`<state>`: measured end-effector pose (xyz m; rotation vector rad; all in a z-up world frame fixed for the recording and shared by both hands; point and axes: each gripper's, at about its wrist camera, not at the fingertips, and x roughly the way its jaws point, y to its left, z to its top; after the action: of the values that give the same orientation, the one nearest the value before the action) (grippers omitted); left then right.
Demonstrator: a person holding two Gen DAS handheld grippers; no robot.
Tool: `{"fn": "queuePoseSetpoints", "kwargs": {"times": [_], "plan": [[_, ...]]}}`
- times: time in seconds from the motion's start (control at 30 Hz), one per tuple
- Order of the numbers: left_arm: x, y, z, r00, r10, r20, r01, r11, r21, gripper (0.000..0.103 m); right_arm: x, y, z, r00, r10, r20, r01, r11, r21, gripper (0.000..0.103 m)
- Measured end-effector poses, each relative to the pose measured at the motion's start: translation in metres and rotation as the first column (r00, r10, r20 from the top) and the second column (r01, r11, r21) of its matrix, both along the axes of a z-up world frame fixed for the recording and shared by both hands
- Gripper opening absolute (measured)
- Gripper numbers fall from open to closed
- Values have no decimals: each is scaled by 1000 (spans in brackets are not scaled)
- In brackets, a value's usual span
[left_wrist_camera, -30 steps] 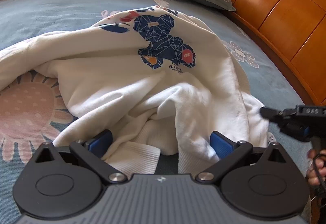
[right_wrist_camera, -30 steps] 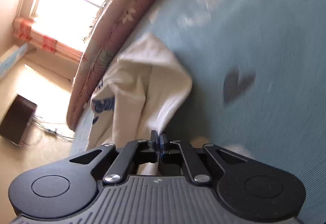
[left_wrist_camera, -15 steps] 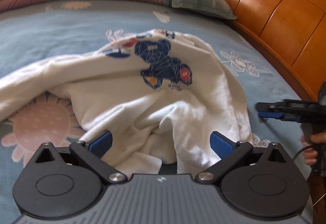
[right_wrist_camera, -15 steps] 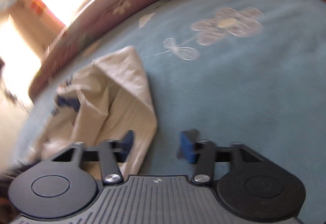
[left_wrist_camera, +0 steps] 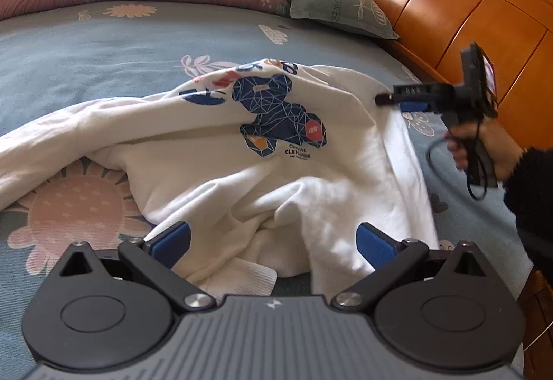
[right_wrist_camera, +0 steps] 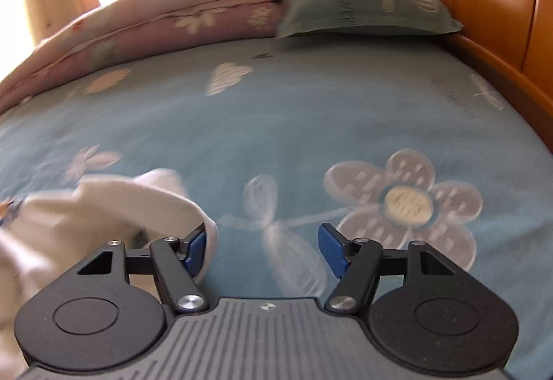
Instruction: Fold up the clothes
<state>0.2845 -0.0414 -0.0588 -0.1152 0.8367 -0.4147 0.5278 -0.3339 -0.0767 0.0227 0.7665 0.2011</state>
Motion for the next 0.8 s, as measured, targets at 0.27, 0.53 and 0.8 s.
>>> {"fn": "queuePoseSetpoints", "kwargs": {"times": [0.27,0.53,0.8], "plan": [[4,-2,-7,1000,-10,-21,10,1000,-4,101,21,13,-8,998,-30,-53,27,998,-52,72],[-10,-8,-2,999,-27,-21,27,1000,4,101,-71,69,8,974,198,-106,-204,978,-50,85],[-31,-6,8,999,-33,-15,33,999,10,102,-95,114,-18,964,168,-206,-202,966,-158,91]]}}
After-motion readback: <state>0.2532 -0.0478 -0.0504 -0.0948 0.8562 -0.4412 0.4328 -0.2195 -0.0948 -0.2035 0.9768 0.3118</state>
